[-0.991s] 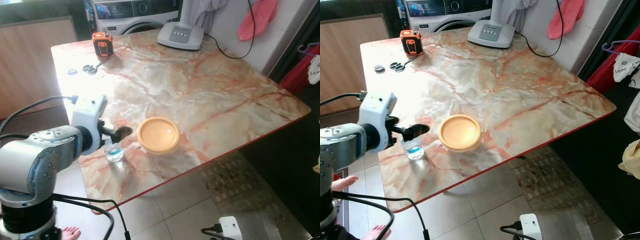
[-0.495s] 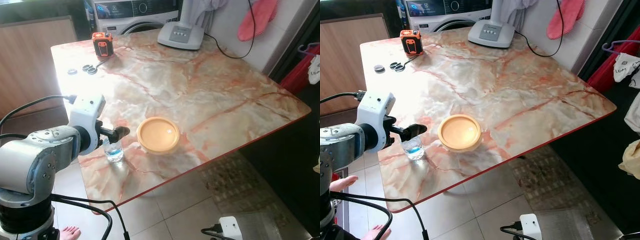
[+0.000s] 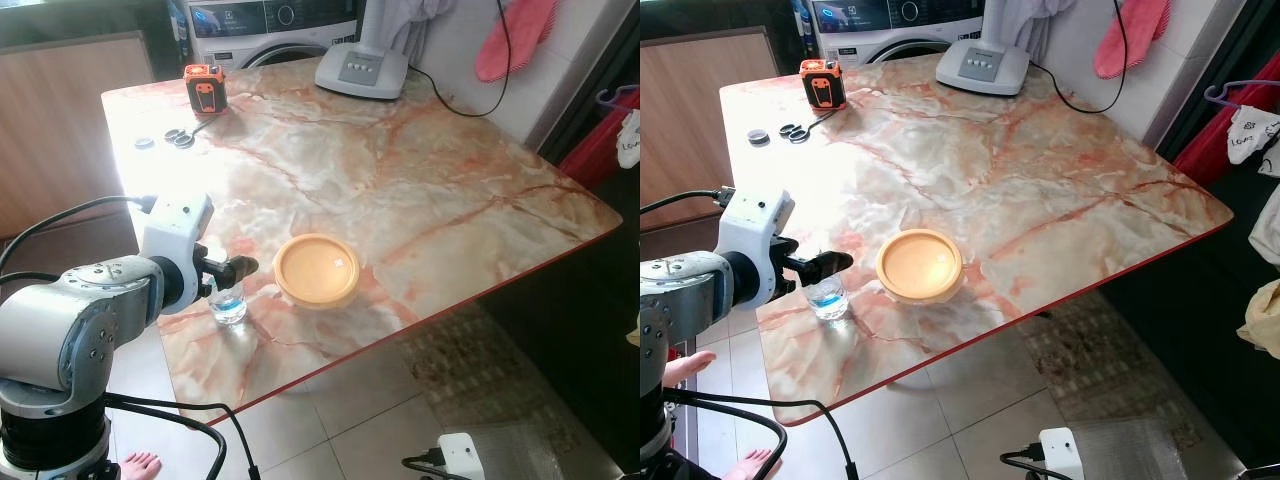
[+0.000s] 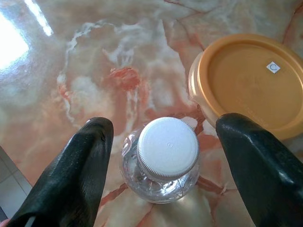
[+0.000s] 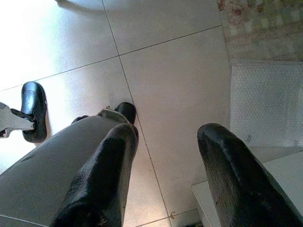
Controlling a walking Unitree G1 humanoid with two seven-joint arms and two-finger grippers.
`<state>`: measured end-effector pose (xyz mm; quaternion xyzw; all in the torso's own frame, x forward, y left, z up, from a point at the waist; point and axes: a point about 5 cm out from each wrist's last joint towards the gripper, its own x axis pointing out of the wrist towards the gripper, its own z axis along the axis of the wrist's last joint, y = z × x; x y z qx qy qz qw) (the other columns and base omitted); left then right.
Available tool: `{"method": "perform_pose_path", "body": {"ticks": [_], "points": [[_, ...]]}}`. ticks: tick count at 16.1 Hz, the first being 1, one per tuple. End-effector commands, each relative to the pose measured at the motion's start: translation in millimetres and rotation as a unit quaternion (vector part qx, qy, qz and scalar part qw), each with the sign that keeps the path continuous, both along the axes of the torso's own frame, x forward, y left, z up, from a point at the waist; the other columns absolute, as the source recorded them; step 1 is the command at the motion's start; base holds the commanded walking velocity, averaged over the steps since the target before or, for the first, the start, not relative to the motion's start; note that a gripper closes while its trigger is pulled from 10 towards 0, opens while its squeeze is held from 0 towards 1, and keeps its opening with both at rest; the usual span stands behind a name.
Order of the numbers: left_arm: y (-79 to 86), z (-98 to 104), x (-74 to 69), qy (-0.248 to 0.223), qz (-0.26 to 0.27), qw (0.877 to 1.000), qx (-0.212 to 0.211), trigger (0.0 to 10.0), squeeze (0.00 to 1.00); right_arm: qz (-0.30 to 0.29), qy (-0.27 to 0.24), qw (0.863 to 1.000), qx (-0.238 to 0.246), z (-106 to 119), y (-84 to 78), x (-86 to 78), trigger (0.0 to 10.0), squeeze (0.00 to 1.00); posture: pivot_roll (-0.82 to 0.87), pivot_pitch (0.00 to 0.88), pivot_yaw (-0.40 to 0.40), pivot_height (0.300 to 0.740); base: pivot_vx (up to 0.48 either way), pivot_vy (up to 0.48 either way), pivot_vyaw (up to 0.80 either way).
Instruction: Restocking fridge
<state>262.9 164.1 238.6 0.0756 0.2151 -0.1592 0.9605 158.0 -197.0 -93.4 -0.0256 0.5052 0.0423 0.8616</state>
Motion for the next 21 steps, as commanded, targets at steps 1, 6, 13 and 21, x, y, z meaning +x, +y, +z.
{"method": "perform_pose_path", "body": {"ticks": [1, 6, 13, 21], "points": [[1.0, 1.1, 0.8, 0.002, 0.001, 1.0, 0.001, 10.0, 0.0, -0.002, 0.011, 1.0, -0.005, -1.4, -4.7, -4.9, 10.0, 0.0, 0.11, 0.107, -0.091, 0.74, 0.0, 0.0, 0.0], [0.3, 0.9, 1.3, 0.005, -0.006, 1.0, 0.002, 4.2, 0.0, -0.002, 0.011, 1.0, -0.004, -1.5, -4.1, -4.8, 10.0, 0.0, 0.11, 0.107, -0.088, 0.74, 0.0, 0.0, 0.0], [-0.5, 1.4, 1.0, 0.003, -0.009, 1.0, 0.002, 0.0, 0.0, -0.001, 0.012, 1.0, -0.003, -1.6, -4.1, -5.0, 10.0, 0.0, 0.11, 0.108, -0.088, 0.74, 0.0, 0.0, 0.0], [-2.2, -0.6, -0.1, 0.008, -0.016, 1.0, 0.003, 0.0, 0.0, -0.001, 0.015, 1.0, -0.001, -1.9, -3.6, -5.6, 10.0, 0.0, 0.11, 0.11, -0.086, 0.74, 0.0, 0.0, 0.0]]}}
